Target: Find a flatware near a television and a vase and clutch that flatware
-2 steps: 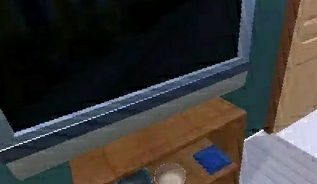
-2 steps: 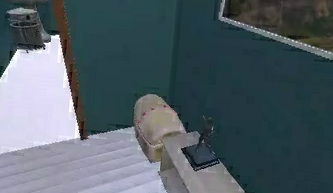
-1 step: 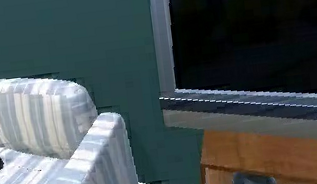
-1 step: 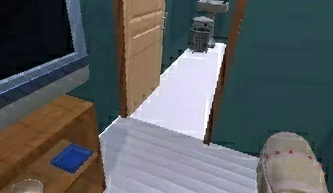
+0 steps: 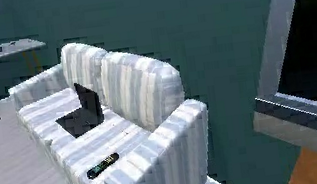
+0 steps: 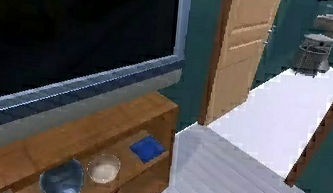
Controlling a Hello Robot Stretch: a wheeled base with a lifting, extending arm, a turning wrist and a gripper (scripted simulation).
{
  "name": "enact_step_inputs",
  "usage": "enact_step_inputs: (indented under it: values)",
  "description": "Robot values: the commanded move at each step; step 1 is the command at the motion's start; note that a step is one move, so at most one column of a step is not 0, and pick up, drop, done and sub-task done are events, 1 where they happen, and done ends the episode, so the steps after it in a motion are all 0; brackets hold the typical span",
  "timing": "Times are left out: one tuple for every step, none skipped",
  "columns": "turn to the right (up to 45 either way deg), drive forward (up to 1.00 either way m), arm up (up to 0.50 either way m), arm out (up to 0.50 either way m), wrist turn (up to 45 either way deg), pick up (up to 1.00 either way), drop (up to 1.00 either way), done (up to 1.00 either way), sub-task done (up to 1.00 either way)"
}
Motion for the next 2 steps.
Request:
enact_step_inputs:
  values:
    - [45.0, 0.00, 0.00, 0.00, 0.0, 0.00, 0.00, 0.00, 0.00]
    - [45.0, 0.00, 0.00, 0.00, 0.0, 0.00, 0.00, 0.00, 0.00]
